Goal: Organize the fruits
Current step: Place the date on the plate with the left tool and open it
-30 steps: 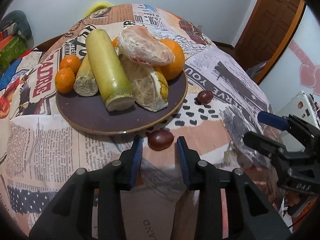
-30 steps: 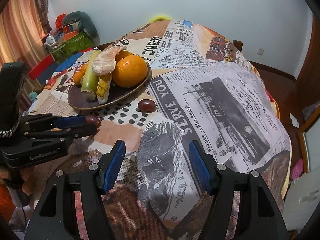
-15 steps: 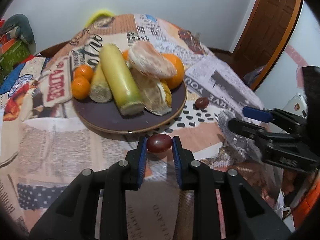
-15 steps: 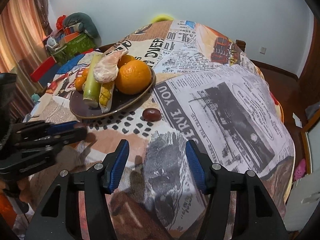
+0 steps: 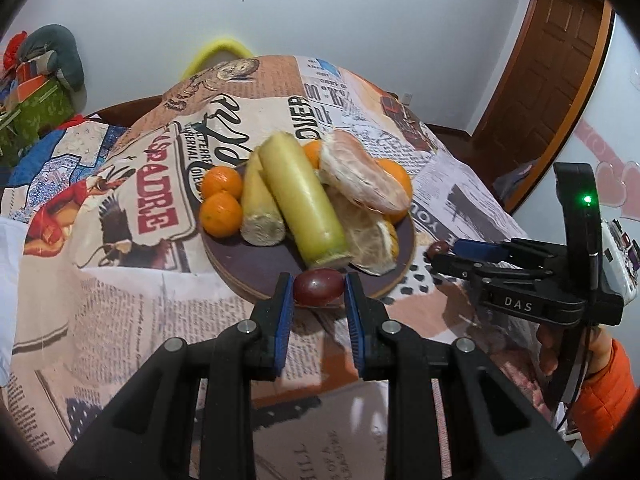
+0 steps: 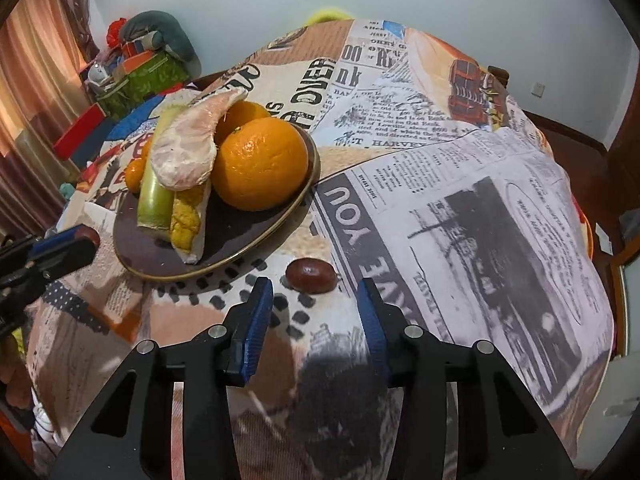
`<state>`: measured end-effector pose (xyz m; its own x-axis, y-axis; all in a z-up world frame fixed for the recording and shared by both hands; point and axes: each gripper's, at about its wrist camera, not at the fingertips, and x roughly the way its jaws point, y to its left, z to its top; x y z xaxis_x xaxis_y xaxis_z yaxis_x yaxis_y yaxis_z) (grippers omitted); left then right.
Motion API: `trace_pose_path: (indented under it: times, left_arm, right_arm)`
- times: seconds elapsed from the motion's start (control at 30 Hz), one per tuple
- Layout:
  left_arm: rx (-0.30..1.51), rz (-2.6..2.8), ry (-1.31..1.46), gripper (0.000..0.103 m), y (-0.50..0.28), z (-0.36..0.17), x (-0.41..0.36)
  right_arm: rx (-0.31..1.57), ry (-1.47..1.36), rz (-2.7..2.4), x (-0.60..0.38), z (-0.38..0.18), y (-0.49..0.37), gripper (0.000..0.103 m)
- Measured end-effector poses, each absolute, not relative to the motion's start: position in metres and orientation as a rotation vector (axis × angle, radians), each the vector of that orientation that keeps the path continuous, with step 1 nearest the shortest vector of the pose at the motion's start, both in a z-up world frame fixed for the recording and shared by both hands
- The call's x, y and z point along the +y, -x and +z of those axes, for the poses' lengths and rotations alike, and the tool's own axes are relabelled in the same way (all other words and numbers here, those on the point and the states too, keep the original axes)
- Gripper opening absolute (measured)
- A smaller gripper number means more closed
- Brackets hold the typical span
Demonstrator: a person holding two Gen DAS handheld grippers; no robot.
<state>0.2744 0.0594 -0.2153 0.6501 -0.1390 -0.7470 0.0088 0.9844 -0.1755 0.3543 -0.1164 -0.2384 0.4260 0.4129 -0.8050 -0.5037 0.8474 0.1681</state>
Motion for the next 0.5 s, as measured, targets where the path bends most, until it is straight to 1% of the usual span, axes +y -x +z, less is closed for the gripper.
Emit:
trace_pose_path:
  times: [0.1,0.23,0.27,0.5]
  left_arm:
    - [0.859,-0.074,0.152,0.025,-0.279,-0.218,0.063]
    - [0.859,-0.072,0.158,0.025,-0.282,-0.221,0.068]
    - [0.859,-0.070,0.159,0.025,-0.283,-0.222,0.069]
    - [0.853,-0.061,0.160,0.025,-0.283,-0.220,0.072]
  right_arm:
    - [0.966,0.119,0.571,-0.112,-0.240,-0.358,0.041]
    - [0.963,0.151,0.572,-0.108,-0.241,-0.361,0.027]
    - [0.961,0.157,0.578,-0.107,-0.241,-0.360,0.026]
    - [0.930,0.147,0.599,-0.106,-0.229,-0.352,0.025]
